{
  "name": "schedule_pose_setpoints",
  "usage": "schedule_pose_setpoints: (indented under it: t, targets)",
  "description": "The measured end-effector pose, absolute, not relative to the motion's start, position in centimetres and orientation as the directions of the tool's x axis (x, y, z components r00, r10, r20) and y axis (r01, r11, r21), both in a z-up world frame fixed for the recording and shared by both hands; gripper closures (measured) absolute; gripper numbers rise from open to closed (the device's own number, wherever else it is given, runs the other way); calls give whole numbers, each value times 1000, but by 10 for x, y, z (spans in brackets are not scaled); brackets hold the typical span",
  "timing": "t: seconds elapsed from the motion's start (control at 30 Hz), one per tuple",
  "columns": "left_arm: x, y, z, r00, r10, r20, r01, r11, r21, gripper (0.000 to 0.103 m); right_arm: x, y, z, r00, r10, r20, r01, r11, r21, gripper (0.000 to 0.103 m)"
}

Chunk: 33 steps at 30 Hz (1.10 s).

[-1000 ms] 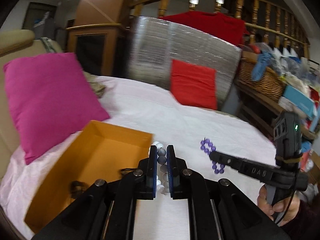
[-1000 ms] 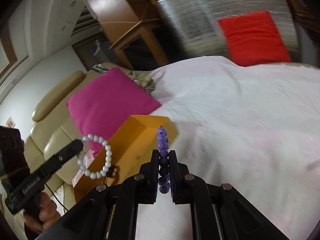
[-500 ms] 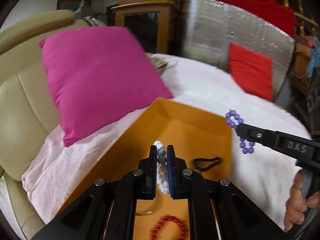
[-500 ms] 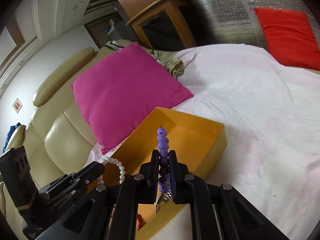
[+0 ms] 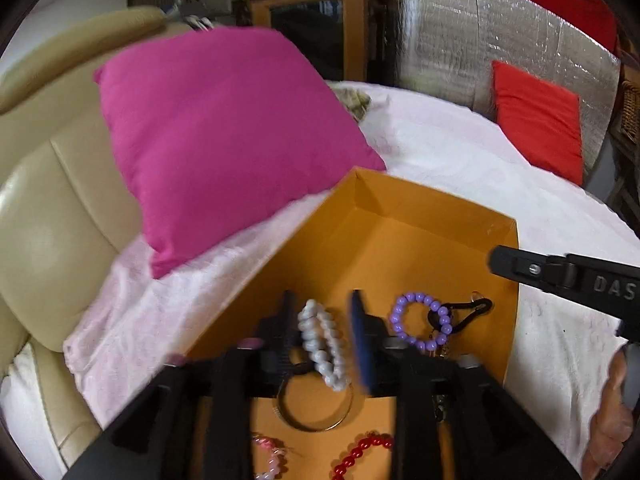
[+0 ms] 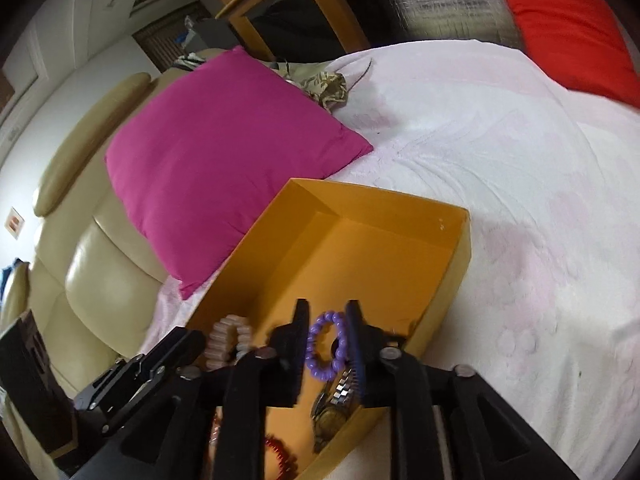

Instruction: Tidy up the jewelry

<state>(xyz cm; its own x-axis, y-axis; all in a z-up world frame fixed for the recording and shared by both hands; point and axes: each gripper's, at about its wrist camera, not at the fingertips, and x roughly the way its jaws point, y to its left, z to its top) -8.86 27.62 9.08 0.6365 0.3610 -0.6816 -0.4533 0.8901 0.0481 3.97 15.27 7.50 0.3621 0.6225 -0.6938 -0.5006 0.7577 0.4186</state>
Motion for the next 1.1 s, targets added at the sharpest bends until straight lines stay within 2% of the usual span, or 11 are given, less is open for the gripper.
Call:
schedule_pose_setpoints:
  t: [0.03,0.13,0.17,0.2,0.27,0.33,0.67,0.77,1.1]
  targets:
    - [-95,271,96,642,386,-662,-463,884,67,45,32,147,81,368,623,-690,-510,756,411,80]
    - [-120,251,117,665,457,-591,-479,868,132,39,1,134,100,370,619,-693,-566,742,361,79]
    - [-131,242,127,667,482,-569,-488,859,156,30,-13,129,107,372,611,-699,-591,736,329,77]
    - [-140,237,134,671,494,-553,-495,854,163,26,-25,124,112,371,606,-704,-608,731,310,74]
    - [-168,223,149,694,513,-505,-509,846,159,15,-55,111,123,377,594,-711,-632,726,271,55]
    - [-192,212,160,708,512,-487,-506,848,156,15,-80,97,131,413,584,-699,-634,735,240,46]
    - [-272,191,203,673,596,-438,-587,790,174,15,-170,60,162,510,532,-676,-613,776,149,46]
    - [-289,192,212,670,603,-433,-609,780,146,15,-191,55,173,535,531,-657,-609,782,135,46]
    - [-311,193,224,669,619,-411,-632,765,124,15,-220,60,189,557,536,-635,-620,777,113,46]
